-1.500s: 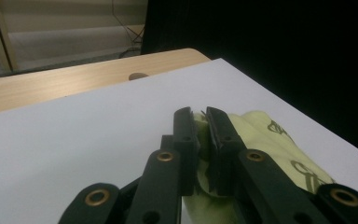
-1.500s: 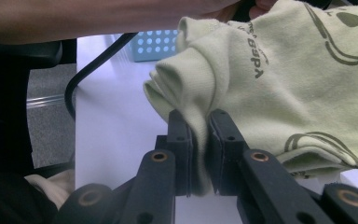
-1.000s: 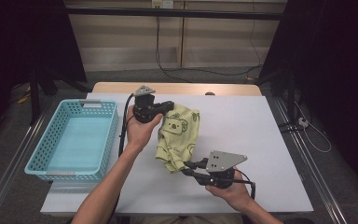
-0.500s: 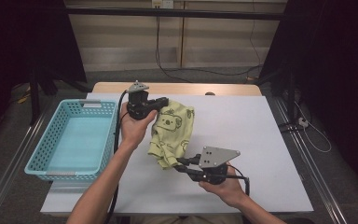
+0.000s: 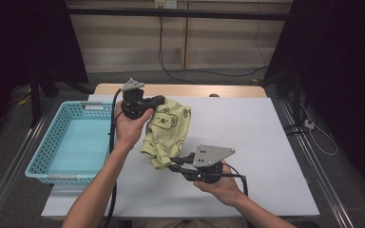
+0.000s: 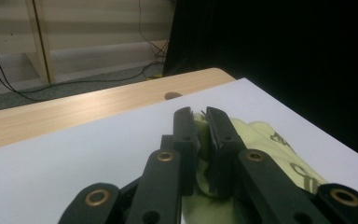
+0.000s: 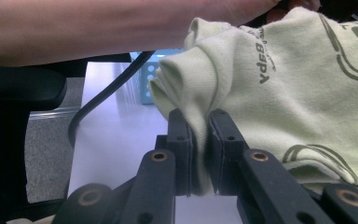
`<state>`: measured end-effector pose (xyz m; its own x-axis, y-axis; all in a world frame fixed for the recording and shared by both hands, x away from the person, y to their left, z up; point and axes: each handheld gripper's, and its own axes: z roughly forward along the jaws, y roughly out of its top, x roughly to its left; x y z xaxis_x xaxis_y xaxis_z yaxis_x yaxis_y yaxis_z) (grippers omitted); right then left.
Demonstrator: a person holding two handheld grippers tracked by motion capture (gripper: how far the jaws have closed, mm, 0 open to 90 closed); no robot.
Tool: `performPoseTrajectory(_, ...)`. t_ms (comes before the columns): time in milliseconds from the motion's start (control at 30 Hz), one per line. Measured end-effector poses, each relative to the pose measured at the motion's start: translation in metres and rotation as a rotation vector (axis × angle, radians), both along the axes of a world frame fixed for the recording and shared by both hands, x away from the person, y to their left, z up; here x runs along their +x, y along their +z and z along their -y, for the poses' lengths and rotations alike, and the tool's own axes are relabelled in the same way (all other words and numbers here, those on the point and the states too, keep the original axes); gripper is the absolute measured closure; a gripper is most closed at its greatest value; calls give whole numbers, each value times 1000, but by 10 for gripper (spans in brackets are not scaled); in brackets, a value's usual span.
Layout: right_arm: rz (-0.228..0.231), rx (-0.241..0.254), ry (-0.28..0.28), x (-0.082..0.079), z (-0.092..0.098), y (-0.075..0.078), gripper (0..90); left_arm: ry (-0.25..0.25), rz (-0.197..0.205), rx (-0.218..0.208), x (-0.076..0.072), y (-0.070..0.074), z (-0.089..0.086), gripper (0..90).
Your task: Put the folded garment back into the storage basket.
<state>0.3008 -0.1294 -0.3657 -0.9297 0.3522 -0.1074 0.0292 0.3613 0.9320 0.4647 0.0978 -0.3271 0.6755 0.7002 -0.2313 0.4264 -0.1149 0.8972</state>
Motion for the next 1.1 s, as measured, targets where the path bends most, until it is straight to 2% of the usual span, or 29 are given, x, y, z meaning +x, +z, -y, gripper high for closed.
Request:
performPoseTrajectory(300, 8, 3, 17, 5, -10, 4, 805, 27, 9, 4, 1, 4, -14, 835)
performPoseTrajectory(367, 7, 4, 22, 7, -12, 4, 805, 29, -2, 4, 0, 5, -17, 836)
performPoseTrajectory(433, 6, 7, 25, 8, -15, 4, 805, 38, 9, 1, 1, 5, -20, 836)
performPoseTrajectory(467, 8, 4, 29, 9, -16, 5, 805, 38, -4, -6, 0, 5, -21, 836)
performPoseTrajectory(533, 10, 11, 34, 11, -21, 6, 805, 45, 14, -3, 2, 6, -25, 836)
performPoseTrajectory(600, 9, 13, 38, 12, -23, 7, 805, 52, 12, -3, 2, 8, -28, 835)
performPoseTrajectory(733, 12, 20, 51, 14, -31, 8, 805, 61, 14, -1, 1, 10, -36, 836)
performPoseTrajectory(767, 14, 19, 57, 15, -33, 8, 805, 62, -1, -7, 0, 10, -38, 836)
performPoseTrajectory(800, 21, 22, 64, 16, -35, 7, 805, 68, 14, 4, 1, 11, -40, 835)
performPoseTrajectory(900, 15, 25, 71, 18, -40, 7, 805, 78, 13, 11, 1, 11, -47, 835)
performPoseTrajectory(1100, 18, 37, 86, 22, -52, 10, 805, 103, 16, -2, 0, 13, -62, 836)
